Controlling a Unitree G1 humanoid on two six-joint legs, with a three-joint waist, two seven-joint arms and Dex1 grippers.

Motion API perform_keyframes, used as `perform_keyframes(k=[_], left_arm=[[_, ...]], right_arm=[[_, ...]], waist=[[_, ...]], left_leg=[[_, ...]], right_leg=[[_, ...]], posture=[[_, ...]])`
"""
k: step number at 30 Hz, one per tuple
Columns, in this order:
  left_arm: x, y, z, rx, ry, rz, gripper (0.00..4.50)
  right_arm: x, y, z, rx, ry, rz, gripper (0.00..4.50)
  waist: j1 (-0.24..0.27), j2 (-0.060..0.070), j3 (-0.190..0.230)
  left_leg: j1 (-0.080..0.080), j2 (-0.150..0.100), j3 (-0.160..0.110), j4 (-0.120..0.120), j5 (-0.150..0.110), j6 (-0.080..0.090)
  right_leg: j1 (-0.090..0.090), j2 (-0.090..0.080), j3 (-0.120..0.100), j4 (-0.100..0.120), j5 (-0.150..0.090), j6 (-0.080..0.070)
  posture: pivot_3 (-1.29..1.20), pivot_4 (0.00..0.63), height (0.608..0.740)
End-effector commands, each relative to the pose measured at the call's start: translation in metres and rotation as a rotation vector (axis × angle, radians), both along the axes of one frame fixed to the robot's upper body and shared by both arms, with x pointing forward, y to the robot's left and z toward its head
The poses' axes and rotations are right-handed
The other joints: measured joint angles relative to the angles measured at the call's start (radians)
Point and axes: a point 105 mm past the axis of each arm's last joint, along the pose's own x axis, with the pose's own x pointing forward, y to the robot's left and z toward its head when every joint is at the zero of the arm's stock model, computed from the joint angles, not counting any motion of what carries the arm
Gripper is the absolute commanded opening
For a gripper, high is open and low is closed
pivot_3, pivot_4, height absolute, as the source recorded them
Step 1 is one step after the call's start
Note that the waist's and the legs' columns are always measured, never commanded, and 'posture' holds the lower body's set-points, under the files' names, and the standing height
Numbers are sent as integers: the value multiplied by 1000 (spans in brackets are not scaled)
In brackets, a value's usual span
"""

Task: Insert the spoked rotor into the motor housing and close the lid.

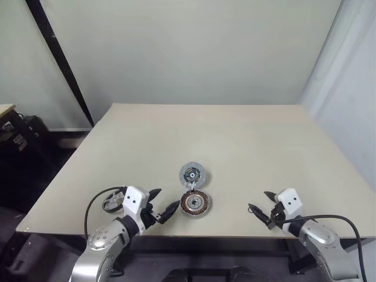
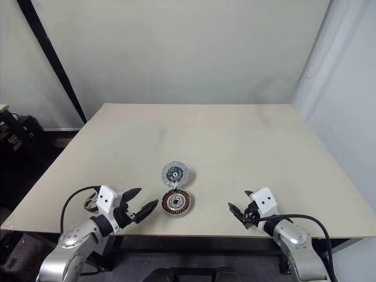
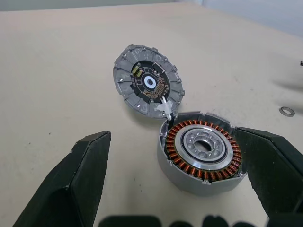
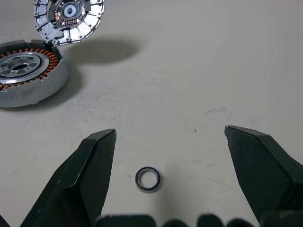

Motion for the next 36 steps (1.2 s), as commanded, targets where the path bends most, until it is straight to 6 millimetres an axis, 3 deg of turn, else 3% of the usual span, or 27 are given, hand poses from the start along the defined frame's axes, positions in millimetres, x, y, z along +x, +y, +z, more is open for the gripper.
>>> perform_keyframes(k=[1,15,23,36], left_arm=[[5,-8,15,-14,-61,-32,4458],[2,-9,14,-30,-48,-44,4458],[-21,-26,8,-54,45,-258,4458],[-24,-32,2,-22,82,-334,4458]], right_arm=[[3,1,13,3,-56,6,4000],[3,3,24,17,-61,11,4000],[-12,6,7,-73,99,116,4000],[3,11,-7,-111,163,48,4000]], waist=[[0,0,0],[0,0,0],[0,0,0],[-2,0,0]], left_leg=[[0,0,0,0,0,0],[0,0,0,-1,0,0],[0,0,0,0,0,0],[-1,1,0,0,0,0]], right_leg=[[0,0,0,0,0,0],[0,1,0,0,0,0],[-1,0,0,0,0,0],[-1,0,0,0,0,0]], posture=[[0,0,740],[0,0,740],[0,0,740],[0,0,740]])
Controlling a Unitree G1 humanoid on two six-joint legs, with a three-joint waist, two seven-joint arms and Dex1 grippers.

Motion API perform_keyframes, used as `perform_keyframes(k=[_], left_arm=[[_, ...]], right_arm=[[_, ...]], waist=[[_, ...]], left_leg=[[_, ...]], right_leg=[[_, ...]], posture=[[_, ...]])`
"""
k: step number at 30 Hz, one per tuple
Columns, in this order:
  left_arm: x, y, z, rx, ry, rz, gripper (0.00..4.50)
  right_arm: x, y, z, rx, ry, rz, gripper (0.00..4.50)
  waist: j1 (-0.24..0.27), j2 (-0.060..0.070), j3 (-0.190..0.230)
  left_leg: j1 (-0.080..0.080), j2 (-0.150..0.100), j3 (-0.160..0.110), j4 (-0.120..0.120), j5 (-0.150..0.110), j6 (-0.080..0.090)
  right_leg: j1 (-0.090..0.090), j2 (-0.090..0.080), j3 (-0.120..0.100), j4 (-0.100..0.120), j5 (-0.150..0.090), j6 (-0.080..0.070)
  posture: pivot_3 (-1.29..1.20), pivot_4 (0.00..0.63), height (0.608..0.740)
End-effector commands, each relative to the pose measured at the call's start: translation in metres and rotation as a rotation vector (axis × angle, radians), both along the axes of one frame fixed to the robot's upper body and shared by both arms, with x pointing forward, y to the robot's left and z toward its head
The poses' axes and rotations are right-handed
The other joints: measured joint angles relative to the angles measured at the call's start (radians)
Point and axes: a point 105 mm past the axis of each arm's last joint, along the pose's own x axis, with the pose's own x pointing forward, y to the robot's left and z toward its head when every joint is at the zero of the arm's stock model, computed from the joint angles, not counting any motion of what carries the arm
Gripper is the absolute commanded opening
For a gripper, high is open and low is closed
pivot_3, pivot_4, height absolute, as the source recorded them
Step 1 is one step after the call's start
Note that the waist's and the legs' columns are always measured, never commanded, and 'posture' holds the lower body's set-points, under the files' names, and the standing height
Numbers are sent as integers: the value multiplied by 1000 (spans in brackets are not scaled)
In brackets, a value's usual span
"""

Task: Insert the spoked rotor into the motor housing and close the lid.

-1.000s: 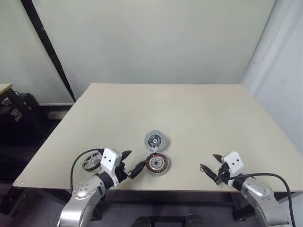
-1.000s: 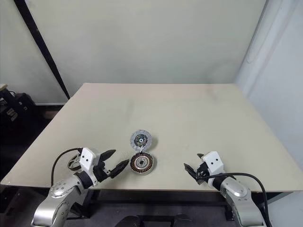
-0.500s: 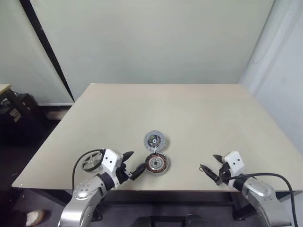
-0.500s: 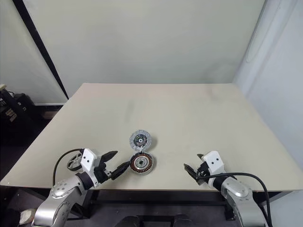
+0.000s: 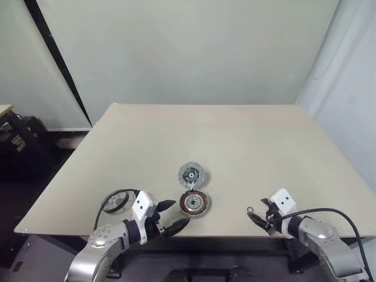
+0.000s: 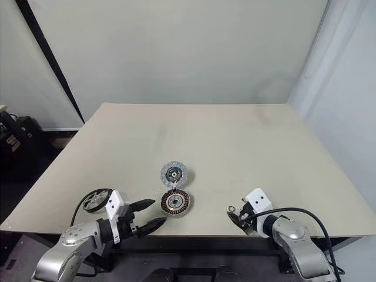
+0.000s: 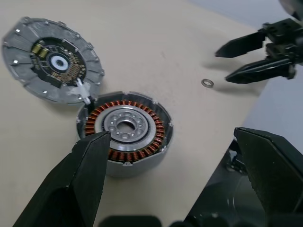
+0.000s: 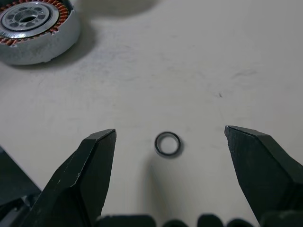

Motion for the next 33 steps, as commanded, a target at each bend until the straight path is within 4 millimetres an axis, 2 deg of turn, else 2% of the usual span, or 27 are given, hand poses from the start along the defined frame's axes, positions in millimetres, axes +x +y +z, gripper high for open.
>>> perform_keyframes(k=[1,7,13,16,23,24,29,33], left_arm=[[1,-6,8,-5,-38,-32,4458],[0,-8,6,9,-32,-49,4458],[0,-9,4,21,-34,-56,4458],[-1,-11,4,22,-34,-60,4500],[0,-13,4,22,-40,-65,4500],[1,-13,4,22,-40,-65,4500],[1,-12,4,23,-41,-60,4500],[4,-5,5,22,-48,-24,4500]], right_arm=[[9,1,2,-24,-21,-10,4000],[15,2,-9,-56,15,-24,4000],[13,0,-15,-60,51,-32,4000],[12,0,-17,-52,58,-41,3386],[12,1,-17,-47,66,-45,931],[13,1,-17,-47,64,-47,787],[18,4,-9,-26,24,-50,795],[31,19,15,27,-47,-26,795]], waist=[[0,0,0],[0,0,0],[0,0,0],[0,0,0],[0,0,0],[-1,0,0],[-2,0,0],[-3,0,0]], left_leg=[[0,0,0,0,0,0],[0,0,0,-1,1,2],[0,0,0,-1,1,2],[0,0,0,-1,1,2],[0,0,0,0,0,0],[0,0,0,0,0,0],[0,0,0,0,0,0],[0,0,0,0,0,1]], right_leg=[[0,0,0,0,0,0],[0,0,0,0,0,0],[0,0,0,0,0,0],[0,0,0,0,0,0],[0,0,0,0,0,0],[0,0,0,0,0,0],[0,0,0,0,0,0],[-1,0,0,0,0,0]], posture=[[0,0,740],[0,0,740],[0,0,740],[0,0,740],[0,0,740],[0,0,740],[0,0,740],[0,0,740]])
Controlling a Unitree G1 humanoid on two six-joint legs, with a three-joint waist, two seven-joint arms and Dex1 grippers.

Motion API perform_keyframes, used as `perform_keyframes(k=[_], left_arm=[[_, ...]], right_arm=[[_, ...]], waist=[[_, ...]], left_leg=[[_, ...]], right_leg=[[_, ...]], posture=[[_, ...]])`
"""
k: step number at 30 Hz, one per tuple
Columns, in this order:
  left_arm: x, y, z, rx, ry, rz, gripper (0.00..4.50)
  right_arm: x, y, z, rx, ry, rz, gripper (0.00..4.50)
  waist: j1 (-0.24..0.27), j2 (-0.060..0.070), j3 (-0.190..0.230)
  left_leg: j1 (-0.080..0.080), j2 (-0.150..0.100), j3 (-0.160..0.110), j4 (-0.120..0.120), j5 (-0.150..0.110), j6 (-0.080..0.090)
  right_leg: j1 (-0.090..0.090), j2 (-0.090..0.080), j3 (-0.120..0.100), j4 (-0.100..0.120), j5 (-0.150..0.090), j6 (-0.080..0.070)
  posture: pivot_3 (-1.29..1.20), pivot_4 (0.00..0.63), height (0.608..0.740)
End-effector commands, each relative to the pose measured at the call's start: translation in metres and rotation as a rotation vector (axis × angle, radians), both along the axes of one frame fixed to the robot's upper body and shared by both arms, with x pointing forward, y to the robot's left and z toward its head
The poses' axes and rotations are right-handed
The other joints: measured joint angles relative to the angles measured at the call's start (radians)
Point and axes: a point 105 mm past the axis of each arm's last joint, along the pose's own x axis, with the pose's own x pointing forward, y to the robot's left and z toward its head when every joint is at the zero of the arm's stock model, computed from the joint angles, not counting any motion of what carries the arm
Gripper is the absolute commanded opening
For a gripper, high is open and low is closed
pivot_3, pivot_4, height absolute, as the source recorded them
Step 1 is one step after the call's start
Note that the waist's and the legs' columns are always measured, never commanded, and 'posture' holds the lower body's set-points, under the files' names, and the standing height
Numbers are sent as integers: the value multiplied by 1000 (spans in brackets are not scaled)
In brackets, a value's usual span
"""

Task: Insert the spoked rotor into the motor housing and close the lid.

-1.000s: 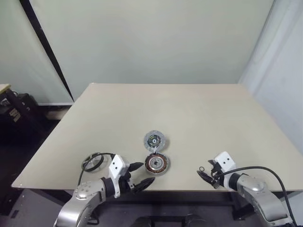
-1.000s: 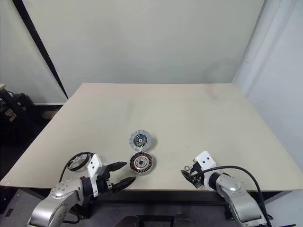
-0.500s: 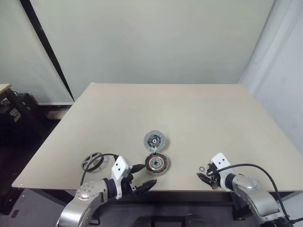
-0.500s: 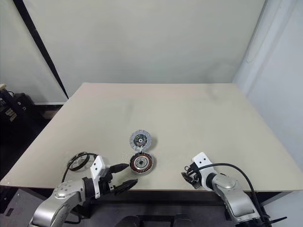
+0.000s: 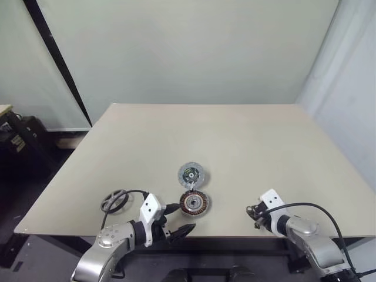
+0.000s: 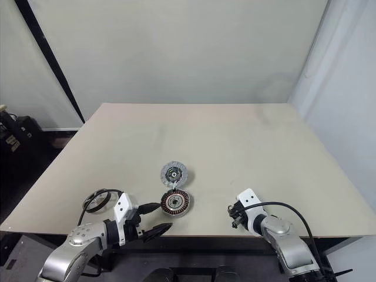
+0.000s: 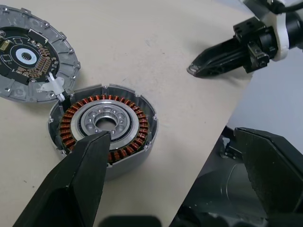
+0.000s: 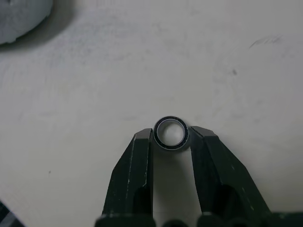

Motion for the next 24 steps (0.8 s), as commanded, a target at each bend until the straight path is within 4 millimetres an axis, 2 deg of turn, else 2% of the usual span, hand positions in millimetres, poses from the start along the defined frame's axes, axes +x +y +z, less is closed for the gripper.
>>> perform_keyframes(k=[1,5,11,18,24], left_arm=[[8,8,12,-28,-58,48,4500],[16,31,14,-58,-87,163,4500],[8,40,10,-31,-76,160,4500],[10,53,10,-39,-101,243,4500],[9,55,11,-30,-116,255,4500]], right_arm=[[20,16,38,48,-126,41,795],[25,44,58,74,-155,150,795],[27,85,72,87,-157,305,795],[24,134,67,93,-114,429,795],[22,158,57,92,-90,465,795]], waist=[[0,0,0],[1,0,0],[1,0,0],[0,0,0],[0,0,0]], left_leg=[[0,0,0,0,0,0],[0,0,-1,0,2,3],[0,0,-1,-2,2,3],[0,0,-2,-2,2,3],[0,0,-1,-2,2,3]], right_leg=[[0,0,0,0,0,0],[0,0,-1,1,0,0],[-1,0,-1,0,0,0],[-3,1,-1,1,0,0],[-3,1,-1,1,0,0]], posture=[[0,0,740],[0,0,740],[0,0,740],[0,0,740],[0,0,740]])
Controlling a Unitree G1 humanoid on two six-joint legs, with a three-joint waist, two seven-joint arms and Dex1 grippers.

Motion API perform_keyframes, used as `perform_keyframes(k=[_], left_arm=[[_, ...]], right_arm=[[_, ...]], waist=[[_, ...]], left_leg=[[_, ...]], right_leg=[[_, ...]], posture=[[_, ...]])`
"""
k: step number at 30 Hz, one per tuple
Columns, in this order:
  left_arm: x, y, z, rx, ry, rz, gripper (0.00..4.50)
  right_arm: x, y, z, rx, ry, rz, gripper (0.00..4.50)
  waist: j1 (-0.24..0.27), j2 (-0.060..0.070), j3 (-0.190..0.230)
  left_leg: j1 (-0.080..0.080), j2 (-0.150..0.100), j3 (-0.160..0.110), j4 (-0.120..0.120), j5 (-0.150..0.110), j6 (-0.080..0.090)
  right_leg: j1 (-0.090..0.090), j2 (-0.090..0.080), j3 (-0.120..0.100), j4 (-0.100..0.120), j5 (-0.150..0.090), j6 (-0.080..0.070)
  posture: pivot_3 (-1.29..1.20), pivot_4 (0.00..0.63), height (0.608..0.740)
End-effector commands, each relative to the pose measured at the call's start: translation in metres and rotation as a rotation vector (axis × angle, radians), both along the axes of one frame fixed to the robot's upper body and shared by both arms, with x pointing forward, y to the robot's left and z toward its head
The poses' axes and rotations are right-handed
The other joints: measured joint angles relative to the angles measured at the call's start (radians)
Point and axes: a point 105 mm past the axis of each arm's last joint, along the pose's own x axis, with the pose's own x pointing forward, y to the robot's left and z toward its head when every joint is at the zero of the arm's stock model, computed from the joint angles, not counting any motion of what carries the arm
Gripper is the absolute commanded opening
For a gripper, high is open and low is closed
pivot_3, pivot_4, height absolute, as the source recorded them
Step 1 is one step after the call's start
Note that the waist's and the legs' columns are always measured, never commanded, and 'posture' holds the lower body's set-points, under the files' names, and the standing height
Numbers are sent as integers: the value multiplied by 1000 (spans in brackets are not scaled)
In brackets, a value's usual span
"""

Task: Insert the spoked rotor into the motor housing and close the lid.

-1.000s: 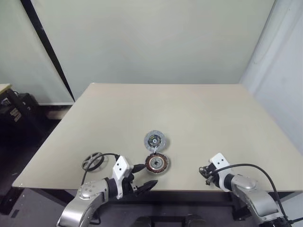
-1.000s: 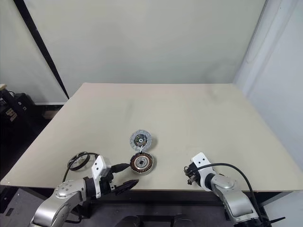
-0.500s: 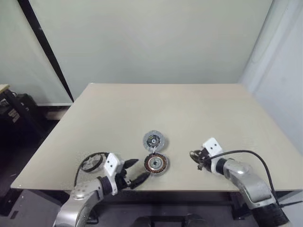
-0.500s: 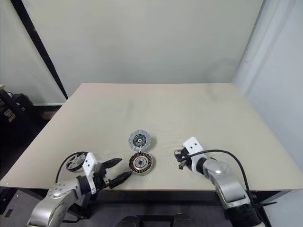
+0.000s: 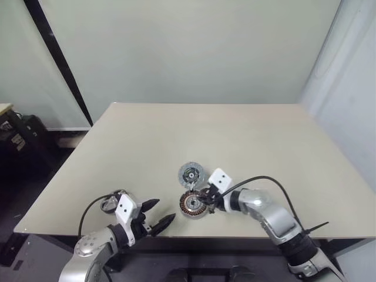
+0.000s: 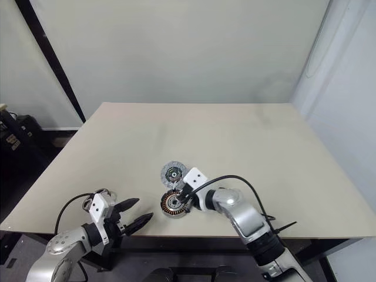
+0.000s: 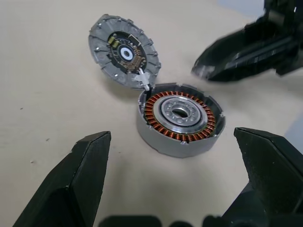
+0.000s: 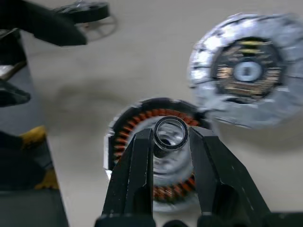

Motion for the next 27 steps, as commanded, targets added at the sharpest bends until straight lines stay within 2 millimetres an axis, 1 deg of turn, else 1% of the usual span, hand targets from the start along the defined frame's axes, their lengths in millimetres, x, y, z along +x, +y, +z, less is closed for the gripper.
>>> perform_keyframes(k=[1,8,19,27], left_arm=[[2,2,12,1,-59,10,4500],[-2,3,11,13,-60,13,4500],[-1,0,11,20,-66,-2,4500],[0,-3,11,22,-69,-11,4500]], right_arm=[[7,9,7,-1,-46,4,795],[10,13,0,-6,-37,-20,795],[12,19,-7,-11,-35,-31,795],[13,17,-14,-28,-28,-33,795]], waist=[[0,0,0],[0,0,0],[0,0,0],[0,0,0]], left_leg=[[0,0,0,0,0,0],[0,0,0,0,0,0],[0,0,0,-1,0,0],[0,0,0,-1,0,0]], right_leg=[[0,0,0,0,0,0],[-1,0,0,1,0,0],[-2,0,0,2,0,0],[-2,1,0,2,0,0]], posture=[[0,0,740],[0,0,740],[0,0,740],[0,0,740]])
